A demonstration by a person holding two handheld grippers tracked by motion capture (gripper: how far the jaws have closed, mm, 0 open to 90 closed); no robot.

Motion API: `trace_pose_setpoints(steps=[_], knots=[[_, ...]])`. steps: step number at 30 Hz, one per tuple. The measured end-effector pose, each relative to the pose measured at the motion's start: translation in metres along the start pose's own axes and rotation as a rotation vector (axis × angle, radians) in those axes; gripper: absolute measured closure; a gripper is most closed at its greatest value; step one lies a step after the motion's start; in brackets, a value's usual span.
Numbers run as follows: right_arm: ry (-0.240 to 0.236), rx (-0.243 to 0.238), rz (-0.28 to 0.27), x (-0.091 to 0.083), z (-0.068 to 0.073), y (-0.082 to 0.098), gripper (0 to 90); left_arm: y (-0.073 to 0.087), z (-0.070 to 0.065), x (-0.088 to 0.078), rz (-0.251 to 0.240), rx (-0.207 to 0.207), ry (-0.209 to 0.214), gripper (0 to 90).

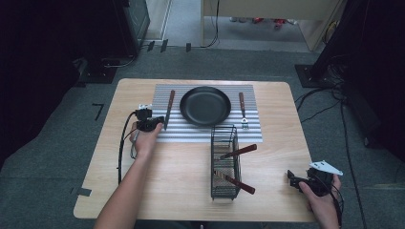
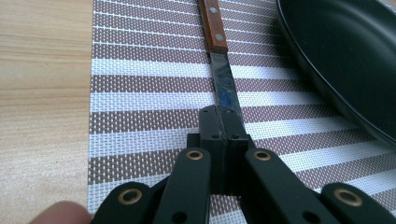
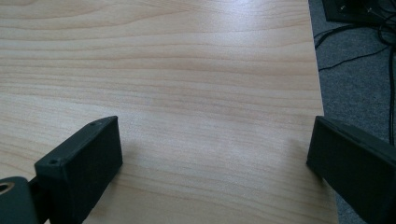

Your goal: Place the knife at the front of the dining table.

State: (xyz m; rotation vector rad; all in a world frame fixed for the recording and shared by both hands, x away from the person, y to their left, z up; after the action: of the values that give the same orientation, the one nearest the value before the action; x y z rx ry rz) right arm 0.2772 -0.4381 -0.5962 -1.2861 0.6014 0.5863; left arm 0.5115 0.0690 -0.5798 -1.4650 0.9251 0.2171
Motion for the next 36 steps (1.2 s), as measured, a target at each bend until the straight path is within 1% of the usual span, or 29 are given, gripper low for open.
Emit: trace_pose_setpoints(steps=[6, 11, 13, 14, 16, 18, 19, 24, 27, 31, 32, 34, 35, 36], knots=[[0.0, -0.001, -0.001, 0.0, 0.0, 0.0, 2.6, 0.001, 0.003, -0.003, 0.003, -0.001, -0.004, 90.0], [0.0, 0.0, -0.001, 0.0, 0.0, 0.0, 2.6, 0.002, 0.0, -0.003, 0.004, 0.009, -0.001, 90.0], [0.0, -0.001, -0.001, 0.0, 0.0, 0.0, 2.6, 0.003, -0.001, -0.003, 0.004, 0.006, 0.004, 90.0], [0.0, 0.0, -0.001, 0.0, 0.0, 0.0, 2.6, 0.003, -0.003, -0.003, 0.007, 0.017, 0.006, 90.0], [0.0, 0.0, 0.0, 0.0, 0.0, 0.0, 2.6, 0.003, -0.005, -0.003, 0.002, 0.021, 0.004, 90.0], [0.0, 0.0, 0.0, 0.0, 0.0, 0.0, 2.5, 0.003, -0.005, -0.003, 0.0, 0.016, 0.007, 90.0], [0.0, -0.001, -0.001, 0.0, 0.0, 0.0, 2.6, 0.004, -0.005, -0.003, 0.002, 0.023, 0.007, 90.0], [0.0, -0.002, -0.001, 0.0, 0.0, 0.0, 2.6, 0.004, -0.007, -0.003, 0.0, 0.031, 0.01, 90.0], [0.0, -0.001, -0.001, 0.0, 0.0, 0.0, 2.6, 0.004, -0.008, -0.003, -0.002, 0.032, 0.015, 90.0], [0.0, 0.0, -0.001, 0.0, 0.0, 0.0, 2.6, 0.005, -0.007, -0.003, -0.004, 0.02, 0.02, 90.0], [0.0, -0.001, -0.001, 0.0, 0.0, 0.0, 2.6, 0.005, -0.008, -0.004, -0.006, 0.019, 0.02, 89.3], [0.0, -0.001, -0.001, 0.0, 0.0, 0.0, 2.6, 0.005, -0.008, -0.004, -0.008, 0.02, 0.02, 85.2], [0.0, -0.001, -0.001, 0.0, 0.0, 0.0, 2.6, 0.005, -0.008, -0.005, -0.012, 0.02, 0.021, 85.2], [0.0, 0.0, -0.001, 0.0, 0.0, 0.0, 2.6, 0.005, -0.008, -0.006, -0.015, 0.024, 0.018, 82.8]])
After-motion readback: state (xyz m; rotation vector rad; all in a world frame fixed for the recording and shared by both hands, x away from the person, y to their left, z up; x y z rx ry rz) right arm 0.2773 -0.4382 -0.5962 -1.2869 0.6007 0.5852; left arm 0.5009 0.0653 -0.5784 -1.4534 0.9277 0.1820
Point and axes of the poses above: each handheld gripper's, and its own axes: x roughly forward along the jaws, y roughly out of its underside, z roughly to its left, the point moved 10 cm from there along x, roughly forward along the jaws, and after that the axes turned 12 degrees about x, right-handed, at the moved point
